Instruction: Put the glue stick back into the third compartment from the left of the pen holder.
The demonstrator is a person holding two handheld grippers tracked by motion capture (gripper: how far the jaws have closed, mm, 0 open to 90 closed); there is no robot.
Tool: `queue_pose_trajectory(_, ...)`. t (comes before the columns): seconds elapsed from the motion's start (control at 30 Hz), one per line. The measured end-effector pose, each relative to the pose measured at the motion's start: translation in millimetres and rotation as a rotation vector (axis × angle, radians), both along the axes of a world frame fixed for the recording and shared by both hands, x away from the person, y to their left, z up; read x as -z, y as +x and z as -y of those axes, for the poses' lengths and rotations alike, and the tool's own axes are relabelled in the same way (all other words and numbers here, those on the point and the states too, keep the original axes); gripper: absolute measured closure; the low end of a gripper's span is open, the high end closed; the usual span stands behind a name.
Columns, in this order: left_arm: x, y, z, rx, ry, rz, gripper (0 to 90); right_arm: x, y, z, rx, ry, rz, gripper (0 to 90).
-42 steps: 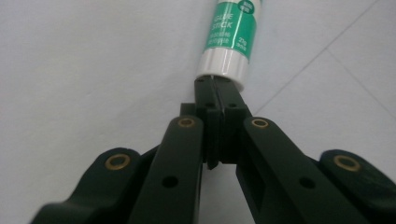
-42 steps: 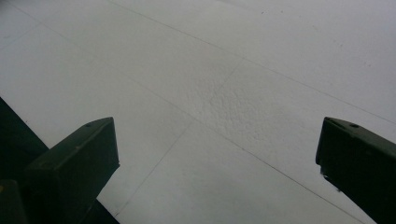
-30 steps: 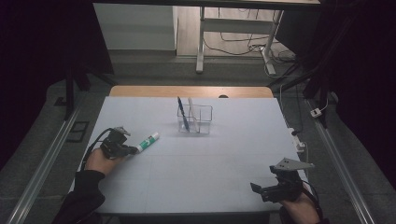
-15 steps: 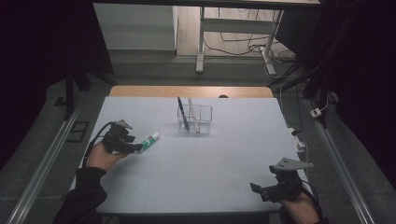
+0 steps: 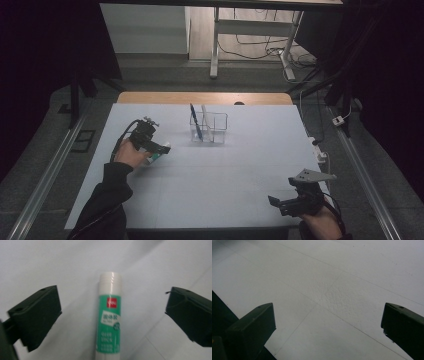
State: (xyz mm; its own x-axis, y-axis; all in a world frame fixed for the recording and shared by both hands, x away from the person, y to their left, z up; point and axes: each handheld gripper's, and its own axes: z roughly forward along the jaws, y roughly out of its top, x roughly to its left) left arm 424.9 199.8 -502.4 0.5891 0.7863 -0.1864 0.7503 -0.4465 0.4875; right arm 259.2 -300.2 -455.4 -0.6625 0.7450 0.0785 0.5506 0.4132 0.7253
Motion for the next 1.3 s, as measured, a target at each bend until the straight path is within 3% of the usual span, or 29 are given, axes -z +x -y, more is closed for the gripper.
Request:
queue_pose_trajectory(0.1,3.9,7.7,5.7,0.003,0.011,-0.024,0.0,0.0,0.2,0.2,-0.001,0.001,-0.002,0.0)
queue_pose_trajectory(0.2,6.9,11.8,13.1,0.025,0.055,-0.032,3.2,0.0,0.1,0.1,-0.002,0.002,-0.002,0.0)
queue_pose_trajectory(0.6,10.5,12.8,18.2,0.049,0.094,-0.051,55.2,0.0,0.0,0.3,-0.003,0.003,-0.003,0.0)
queue_pose_trajectory(0.67,10.2,11.2,18.9,0.066,0.122,-0.046,63.1,0.0,0.1,0.3,-0.004,0.002,-0.004,0.0)
queue_pose_trajectory(0.8,9.5,9.5,20.4,0.068,0.132,-0.042,64.2,0.1,0.0,0.1,-0.003,0.001,-0.003,0.0)
queue_pose_trajectory(1.1,0.8,6.8,16.3,0.050,0.024,-0.022,64.6,0.1,0.0,0.5,-0.006,0.009,-0.002,0.0)
queue_pose_trajectory(1.3,-11.2,1.8,17.0,0.051,-0.045,0.025,64.6,0.1,-0.2,0.5,-0.004,0.010,0.001,0.0)
